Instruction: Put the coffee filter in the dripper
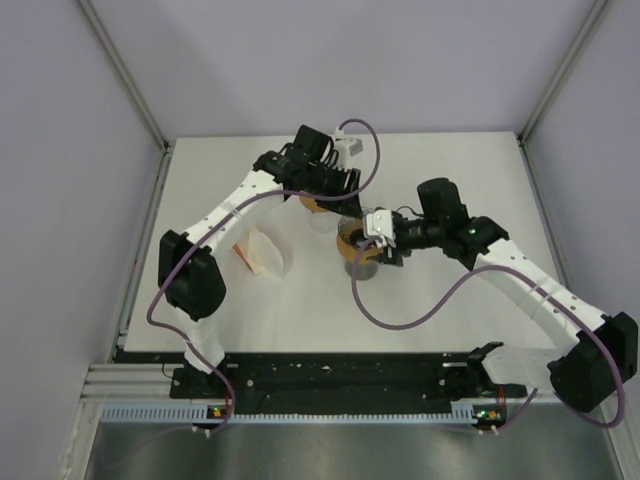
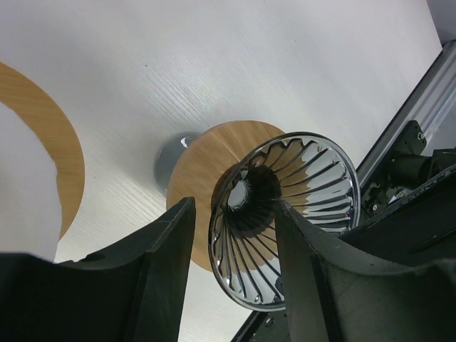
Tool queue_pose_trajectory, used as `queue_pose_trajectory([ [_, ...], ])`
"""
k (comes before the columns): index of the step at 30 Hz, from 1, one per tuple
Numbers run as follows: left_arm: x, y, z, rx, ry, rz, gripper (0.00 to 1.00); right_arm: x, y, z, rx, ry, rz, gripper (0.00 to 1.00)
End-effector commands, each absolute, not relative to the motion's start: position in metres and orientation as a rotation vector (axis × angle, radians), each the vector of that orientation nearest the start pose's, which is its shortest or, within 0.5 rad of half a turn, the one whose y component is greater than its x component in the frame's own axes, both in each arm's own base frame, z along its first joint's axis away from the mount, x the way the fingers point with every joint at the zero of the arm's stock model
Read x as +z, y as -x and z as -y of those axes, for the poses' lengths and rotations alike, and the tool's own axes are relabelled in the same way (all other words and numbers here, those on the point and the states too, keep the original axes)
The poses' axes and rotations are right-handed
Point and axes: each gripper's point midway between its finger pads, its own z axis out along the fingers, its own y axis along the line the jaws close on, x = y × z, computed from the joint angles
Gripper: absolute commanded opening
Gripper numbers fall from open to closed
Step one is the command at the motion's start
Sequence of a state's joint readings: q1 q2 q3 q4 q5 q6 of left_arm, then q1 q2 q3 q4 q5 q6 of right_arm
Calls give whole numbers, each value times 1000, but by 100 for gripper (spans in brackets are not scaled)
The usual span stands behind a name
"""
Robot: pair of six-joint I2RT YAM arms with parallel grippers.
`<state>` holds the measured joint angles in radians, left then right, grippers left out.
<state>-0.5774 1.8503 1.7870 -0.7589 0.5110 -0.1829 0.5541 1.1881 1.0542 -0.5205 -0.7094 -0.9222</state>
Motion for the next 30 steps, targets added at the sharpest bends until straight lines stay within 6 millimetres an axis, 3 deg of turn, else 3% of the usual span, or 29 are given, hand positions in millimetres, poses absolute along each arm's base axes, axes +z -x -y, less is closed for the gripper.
queue_pose_trajectory([
  [1,216,-343,339,-965,-762,-2334,54,216,-246,-261,528,1756,-1204,61],
  [3,212,-341,341,-965,-768,-2344,53,203,-243,-258,541,1780,-1232,56],
  [9,200,-335,345,-948,-788,-2375,40,172,-244,-251,536,1840,-1317,25],
  [13,187,-335,339,-910,-778,-2416,26,158,-243,-244,509,1878,-1354,19],
  [18,171,-332,333,-878,-773,-2470,13,156,-240,-244,517,1887,-1348,13],
  [21,163,-330,329,-853,-774,-2495,11,151,-238,-243,534,1905,-1365,11],
  [25,167,-330,328,-858,-783,-2478,14,143,-233,-240,548,1918,-1391,12],
  [30,192,-333,335,-883,-802,-2412,28,170,-240,-248,527,1875,-1340,31],
])
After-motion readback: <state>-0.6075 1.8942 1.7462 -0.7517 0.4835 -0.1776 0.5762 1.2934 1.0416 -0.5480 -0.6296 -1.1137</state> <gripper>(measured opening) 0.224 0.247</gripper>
